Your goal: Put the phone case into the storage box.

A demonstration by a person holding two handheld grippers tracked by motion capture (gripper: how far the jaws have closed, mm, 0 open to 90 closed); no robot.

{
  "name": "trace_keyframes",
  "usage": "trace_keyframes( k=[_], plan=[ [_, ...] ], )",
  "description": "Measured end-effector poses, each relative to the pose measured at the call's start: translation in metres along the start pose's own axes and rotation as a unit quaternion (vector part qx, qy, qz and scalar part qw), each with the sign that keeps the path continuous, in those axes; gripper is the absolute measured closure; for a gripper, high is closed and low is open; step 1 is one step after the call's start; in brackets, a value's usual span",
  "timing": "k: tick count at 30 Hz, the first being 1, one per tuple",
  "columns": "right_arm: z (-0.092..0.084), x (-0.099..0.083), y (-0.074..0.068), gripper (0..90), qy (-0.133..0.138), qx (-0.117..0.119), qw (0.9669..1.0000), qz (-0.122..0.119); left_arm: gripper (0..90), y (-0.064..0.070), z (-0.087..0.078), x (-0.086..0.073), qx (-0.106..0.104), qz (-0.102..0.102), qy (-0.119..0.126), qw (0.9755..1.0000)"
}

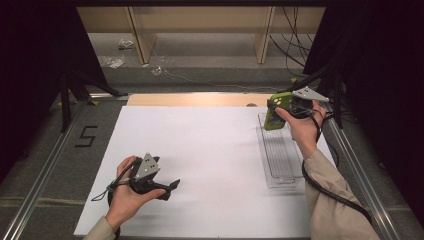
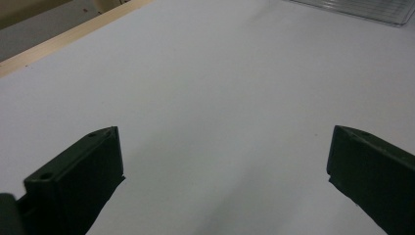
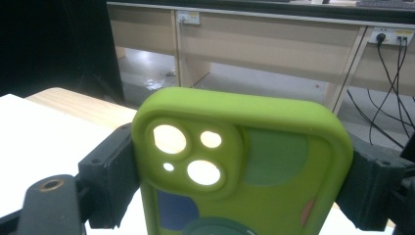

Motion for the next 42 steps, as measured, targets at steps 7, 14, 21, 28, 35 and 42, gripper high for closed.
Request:
trace_keyframes(
  k=[7,14,21,28,35,42],
  plan=[
    [0.003,0.000,0.002,17.0,-0.003,-0.003,1.0000,0.001,0.0,0.000,0.000,0.000,-0.001,0.000,0.000,1.0000],
    [0.008,-0.001,0.003,17.0,-0.009,-0.004,0.9999,0.004,0.0,0.000,0.000,0.000,-0.002,-0.001,0.001,1.0000],
    [0.011,0.001,0.005,17.0,-0.012,-0.008,0.9999,0.004,0.0,0.001,0.001,0.000,-0.003,-0.001,0.001,1.0000],
    [0.017,-0.001,0.007,17.0,-0.018,-0.011,0.9998,0.005,0.0,0.001,0.001,0.001,-0.003,-0.002,0.001,1.0000],
    [0.021,-0.002,0.007,17.0,-0.022,-0.012,0.9997,0.006,0.0,0.000,0.000,0.001,-0.002,-0.002,0.001,1.0000],
    [0.024,-0.002,0.007,17.0,-0.025,-0.014,0.9996,0.007,0.0,0.000,0.001,0.001,-0.002,-0.002,0.000,1.0000]
  ],
)
Point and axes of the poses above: each handheld gripper's, and its own axes: z roughly forward along the jaws, x roughly out of its top, y roughly to its right, the point moved 7 cm from there along z, roughly forward along the jaws, and after that the axes turned 15 degrees about -y, right-handed, at the moved point
